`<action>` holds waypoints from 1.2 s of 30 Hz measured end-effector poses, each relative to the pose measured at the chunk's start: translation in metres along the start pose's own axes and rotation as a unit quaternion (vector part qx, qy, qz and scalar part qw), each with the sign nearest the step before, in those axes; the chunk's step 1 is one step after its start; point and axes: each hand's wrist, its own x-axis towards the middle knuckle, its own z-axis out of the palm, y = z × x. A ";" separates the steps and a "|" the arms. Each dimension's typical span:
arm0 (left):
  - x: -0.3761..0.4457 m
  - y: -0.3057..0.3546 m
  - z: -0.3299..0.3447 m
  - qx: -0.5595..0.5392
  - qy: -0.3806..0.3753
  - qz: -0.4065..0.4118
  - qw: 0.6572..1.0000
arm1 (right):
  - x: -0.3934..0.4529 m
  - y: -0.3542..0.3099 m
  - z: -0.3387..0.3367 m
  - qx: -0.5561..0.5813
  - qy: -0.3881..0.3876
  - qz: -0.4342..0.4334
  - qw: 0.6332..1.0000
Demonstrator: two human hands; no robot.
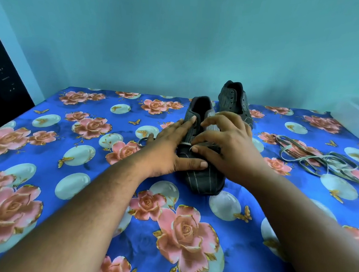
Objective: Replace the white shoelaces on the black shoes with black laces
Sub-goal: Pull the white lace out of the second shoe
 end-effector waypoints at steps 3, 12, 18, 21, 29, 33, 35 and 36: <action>0.001 -0.001 0.001 -0.008 0.003 0.003 1.000 | 0.001 0.002 0.002 0.026 0.024 -0.002 0.999; 0.000 0.002 0.000 -0.015 -0.001 -0.001 1.000 | 0.009 0.021 -0.025 0.232 0.271 0.244 0.902; 0.000 0.002 -0.001 -0.004 -0.005 0.003 1.000 | 0.004 0.012 -0.011 0.077 0.128 0.146 0.978; 0.000 0.000 0.000 -0.002 -0.002 0.002 1.000 | 0.001 0.000 -0.002 0.005 0.020 0.038 0.999; 0.002 -0.001 0.001 -0.018 -0.002 0.004 1.000 | 0.002 0.000 0.004 0.023 0.030 0.012 0.999; 0.002 -0.002 0.002 -0.029 0.002 0.010 1.000 | 0.008 0.002 -0.008 0.135 0.148 0.062 0.978; 0.002 -0.001 0.001 -0.028 -0.001 0.007 1.000 | 0.009 0.006 -0.017 0.173 0.209 0.120 0.955; 0.002 -0.001 0.001 -0.027 -0.002 0.007 1.000 | 0.009 0.008 -0.021 0.184 0.229 0.149 0.944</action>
